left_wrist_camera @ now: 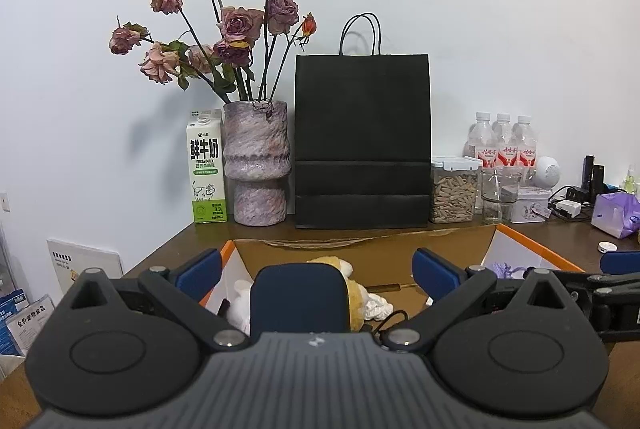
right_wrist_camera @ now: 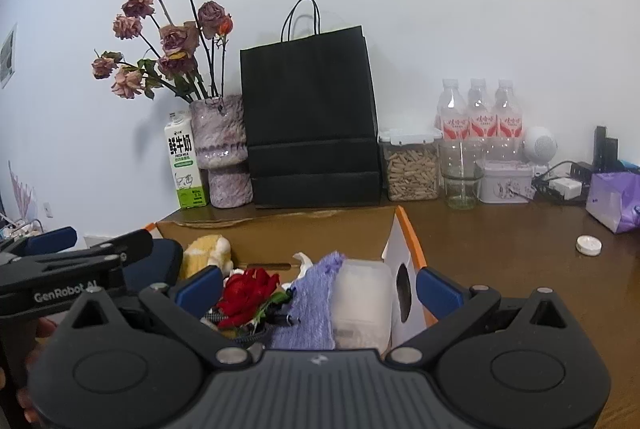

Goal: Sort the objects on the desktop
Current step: 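Withdraw both tools from the box back over the table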

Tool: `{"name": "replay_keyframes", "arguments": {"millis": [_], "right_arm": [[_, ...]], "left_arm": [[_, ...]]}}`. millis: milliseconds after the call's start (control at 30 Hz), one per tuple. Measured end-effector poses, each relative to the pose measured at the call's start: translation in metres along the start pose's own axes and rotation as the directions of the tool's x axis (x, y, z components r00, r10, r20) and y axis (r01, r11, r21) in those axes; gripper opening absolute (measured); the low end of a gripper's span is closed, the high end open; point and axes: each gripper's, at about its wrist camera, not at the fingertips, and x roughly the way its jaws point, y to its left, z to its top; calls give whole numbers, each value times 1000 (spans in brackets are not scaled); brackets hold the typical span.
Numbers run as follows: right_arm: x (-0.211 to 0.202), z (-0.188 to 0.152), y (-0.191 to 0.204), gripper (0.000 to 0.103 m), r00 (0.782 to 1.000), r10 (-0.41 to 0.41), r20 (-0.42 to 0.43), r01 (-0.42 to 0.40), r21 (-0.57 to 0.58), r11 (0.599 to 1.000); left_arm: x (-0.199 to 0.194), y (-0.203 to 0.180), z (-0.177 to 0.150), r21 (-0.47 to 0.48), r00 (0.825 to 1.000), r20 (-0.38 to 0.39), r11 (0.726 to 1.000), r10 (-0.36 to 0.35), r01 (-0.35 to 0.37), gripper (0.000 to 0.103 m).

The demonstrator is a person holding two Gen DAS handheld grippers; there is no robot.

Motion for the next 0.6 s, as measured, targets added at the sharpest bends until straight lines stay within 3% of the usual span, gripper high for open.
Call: {"name": "replay_keyframes", "arguments": {"millis": [600], "right_arm": [[-45, -39, 16, 103, 1000, -17, -17, 15, -85, 996]], "left_arm": [[-50, 4, -26, 31, 1000, 22, 999, -21, 20, 103]]}}
